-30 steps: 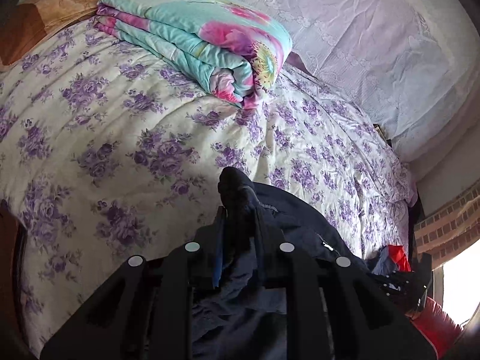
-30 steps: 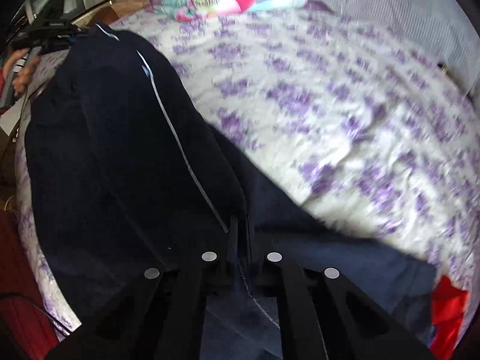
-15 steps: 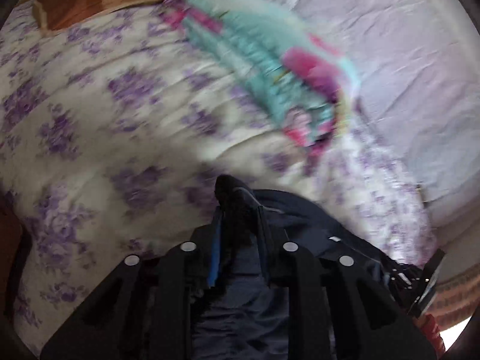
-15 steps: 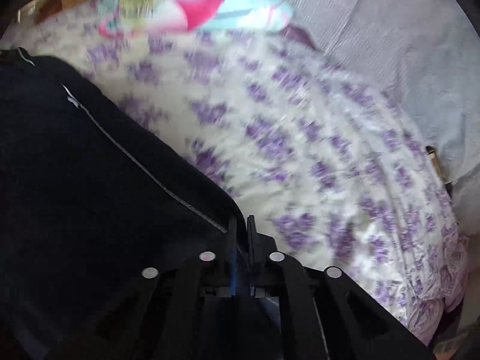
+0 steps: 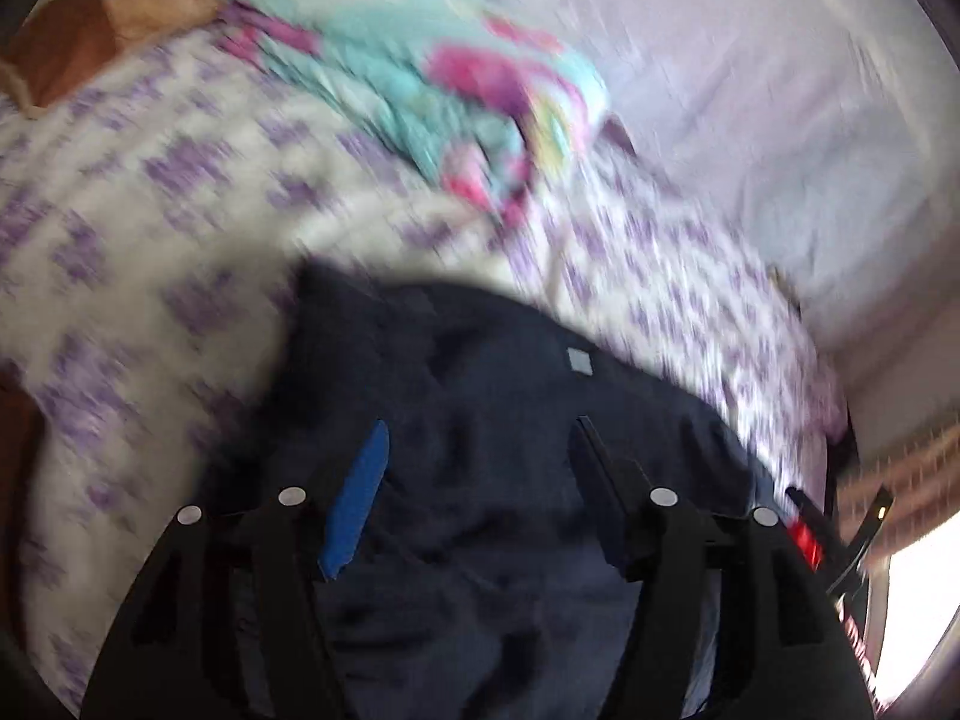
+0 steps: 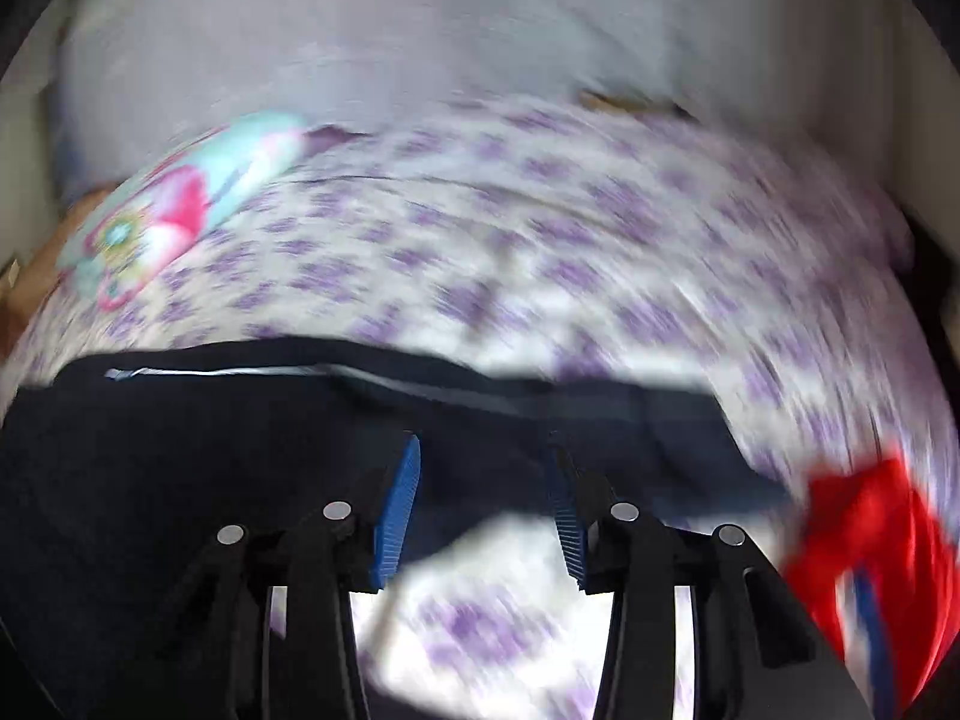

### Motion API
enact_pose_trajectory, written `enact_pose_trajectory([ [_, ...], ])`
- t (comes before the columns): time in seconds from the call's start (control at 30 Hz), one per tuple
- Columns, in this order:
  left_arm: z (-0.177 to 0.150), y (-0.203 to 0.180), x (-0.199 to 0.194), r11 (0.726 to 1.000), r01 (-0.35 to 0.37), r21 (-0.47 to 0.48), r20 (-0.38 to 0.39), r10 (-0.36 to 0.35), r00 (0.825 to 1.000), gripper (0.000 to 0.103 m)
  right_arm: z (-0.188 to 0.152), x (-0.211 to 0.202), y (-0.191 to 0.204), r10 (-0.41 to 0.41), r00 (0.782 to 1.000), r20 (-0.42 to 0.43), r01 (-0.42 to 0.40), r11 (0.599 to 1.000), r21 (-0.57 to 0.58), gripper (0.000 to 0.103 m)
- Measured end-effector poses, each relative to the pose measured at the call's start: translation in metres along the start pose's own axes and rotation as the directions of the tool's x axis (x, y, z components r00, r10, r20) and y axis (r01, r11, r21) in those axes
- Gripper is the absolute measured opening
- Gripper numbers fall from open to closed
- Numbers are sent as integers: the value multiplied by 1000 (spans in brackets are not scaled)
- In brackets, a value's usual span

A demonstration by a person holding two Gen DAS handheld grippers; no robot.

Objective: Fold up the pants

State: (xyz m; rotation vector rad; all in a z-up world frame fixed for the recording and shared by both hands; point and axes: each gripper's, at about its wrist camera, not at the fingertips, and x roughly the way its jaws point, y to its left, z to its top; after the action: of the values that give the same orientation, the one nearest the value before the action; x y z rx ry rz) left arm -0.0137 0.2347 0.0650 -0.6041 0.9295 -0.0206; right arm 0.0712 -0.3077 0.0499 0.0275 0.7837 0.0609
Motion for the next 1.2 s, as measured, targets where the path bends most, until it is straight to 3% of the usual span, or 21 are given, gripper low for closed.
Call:
enact_pose_trajectory([
  [0.07, -20, -11, 27, 999, -24, 24, -89, 26, 996, 62, -26, 1, -50, -10, 999, -51, 21, 978, 208, 43],
  [0.13, -33, -13, 46, 999, -49, 24, -142, 52, 988, 67, -41, 5, -73, -14, 997, -79, 36, 957, 288, 42],
  [0.27, -44, -12, 58, 997, -76, 33, -82, 78, 994, 72, -38, 21, -63, 28, 997, -71, -11, 974, 226, 42],
  [0.37, -44, -14, 61, 998, -65, 17, -67, 66, 996, 84, -31, 35, -49, 70, 995, -69, -54, 976, 211, 42],
  [0.47, -49, -29, 69, 993, -94, 76, -46, 98, 994, 98, -30, 64, -31, 109, 983, -145, -76, 973, 219, 42],
  [0.53, -59, -49, 81, 954, -215, 209, -19, 224, 974, 98, -13, 72, -15, 74, 990, -122, -53, 984, 170, 42],
  [0.57, -66, -58, 87, 917, -282, 283, -2, 295, 955, 98, 0, 70, -6, 43, 995, -90, -32, 992, 124, 42],
  [0.6, -75, -68, 95, 859, -360, 365, 32, 375, 926, 99, 10, 67, -1, 26, 998, -59, -20, 995, 93, 42],
  [0.63, -82, -74, 100, 821, -407, 400, 70, 415, 907, 99, 19, 65, 5, 16, 999, -36, -14, 998, 61, 43],
  [0.67, -86, -76, 100, 808, -430, 403, 101, 428, 898, 99, 25, 65, 11, 8, 999, -31, -8, 1000, 21, 45],
  [0.77, -85, -70, 98, 836, -417, 356, 112, 405, 908, 99, 19, 78, 6, -1, 993, -119, 1, 1000, -5, 51],
  [0.87, -84, -69, 97, 835, -414, 363, 117, 400, 909, 99, -7, 77, -31, 50, 986, -158, -21, 984, 179, 51],
  [0.9, -85, -67, 97, 836, -412, 363, 120, 397, 910, 99, -15, 69, -45, 56, 990, -131, -24, 972, 233, 51],
  [0.97, -86, -68, 98, 834, -415, 364, 128, 396, 909, 99, -20, 50, -63, -19, 997, -80, 39, 968, 248, 51],
  [1.07, -85, -67, 99, 832, -419, 364, 140, 395, 908, 99, -1, 23, -63, -150, 988, 37, 144, 981, 133, 51],
  [1.1, -87, -69, 100, 831, -421, 365, 145, 396, 907, 99, 8, 16, -59, -150, 985, 89, 140, 985, 104, 52],
  [1.2, -90, -70, 98, 827, -427, 365, 152, 400, 904, 99, 38, 3, -23, -83, 980, 183, 94, 994, -52, 71],
])
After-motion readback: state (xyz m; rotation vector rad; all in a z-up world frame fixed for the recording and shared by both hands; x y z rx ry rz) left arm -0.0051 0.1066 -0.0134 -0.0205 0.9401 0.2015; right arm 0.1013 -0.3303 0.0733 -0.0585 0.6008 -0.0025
